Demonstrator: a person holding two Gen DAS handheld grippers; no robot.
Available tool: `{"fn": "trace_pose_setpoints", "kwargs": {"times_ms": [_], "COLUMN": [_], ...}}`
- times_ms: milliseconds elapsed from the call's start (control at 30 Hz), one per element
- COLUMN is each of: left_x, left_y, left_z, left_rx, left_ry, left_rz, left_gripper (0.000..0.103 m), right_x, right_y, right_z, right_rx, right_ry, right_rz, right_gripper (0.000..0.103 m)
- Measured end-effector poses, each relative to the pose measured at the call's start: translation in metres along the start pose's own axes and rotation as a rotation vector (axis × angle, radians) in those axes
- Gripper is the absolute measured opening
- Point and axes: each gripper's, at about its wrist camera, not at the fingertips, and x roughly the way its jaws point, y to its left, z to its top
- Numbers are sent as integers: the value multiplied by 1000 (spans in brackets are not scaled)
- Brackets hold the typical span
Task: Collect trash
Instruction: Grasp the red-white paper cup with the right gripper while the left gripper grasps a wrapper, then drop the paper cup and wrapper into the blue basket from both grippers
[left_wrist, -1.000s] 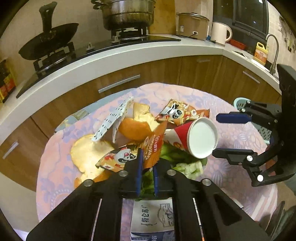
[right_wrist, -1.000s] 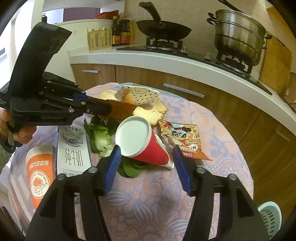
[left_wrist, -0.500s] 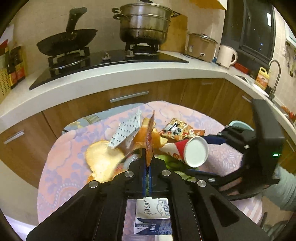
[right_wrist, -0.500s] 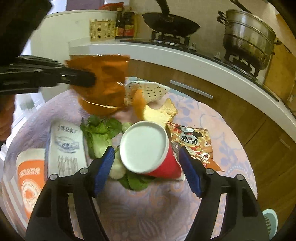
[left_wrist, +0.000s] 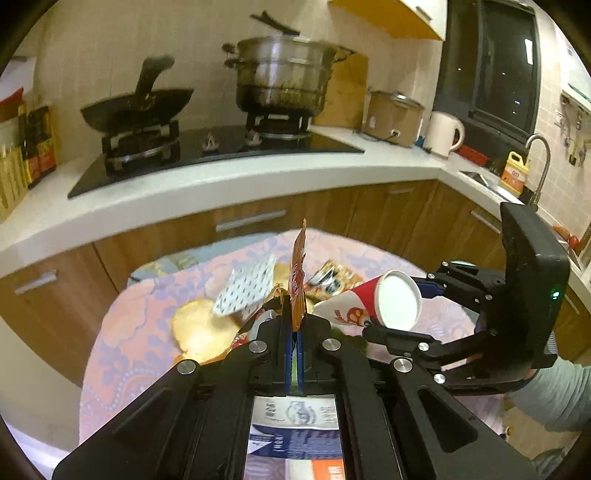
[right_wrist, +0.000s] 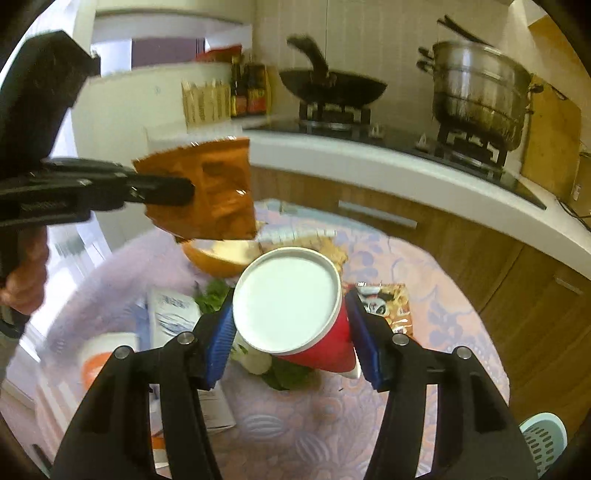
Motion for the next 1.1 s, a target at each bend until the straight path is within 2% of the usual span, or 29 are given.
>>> {"fn": "trace_pose_setpoints", "kwargs": {"times_ms": [133, 400, 533, 600, 833, 967, 1100], "left_x": [-11, -11, 1, 14, 60, 91, 129], "left_y": [-25, -85, -118, -135, -213, -251, -284], "left_z": [11, 28, 34, 36, 44, 47, 40], "left_rx": [21, 105, 123, 117, 182, 207, 177], "left_ry": [-33, -49, -37, -11, 62, 120, 210], "left_rz": [-12, -60, -124, -171, -207, -243, -320], "left_gripper": [0, 0, 0, 0, 0, 0, 0], "right_x": [-35, -103, -132, -147, -183, -200, -205], "right_y": [-6, -46, -73, -92, -159, -184, -214], "right_z": [3, -13, -30, -43, -94, -119, -148], "right_rx": [30, 111, 152, 190, 352, 405, 499], "right_ry": [-59, -130, -143, -143, -134, -124, -88], "right_rz": [-10, -108, -185, -217, -336, -404, -455], "right_gripper": [53, 53, 53, 53, 53, 53, 53]}}
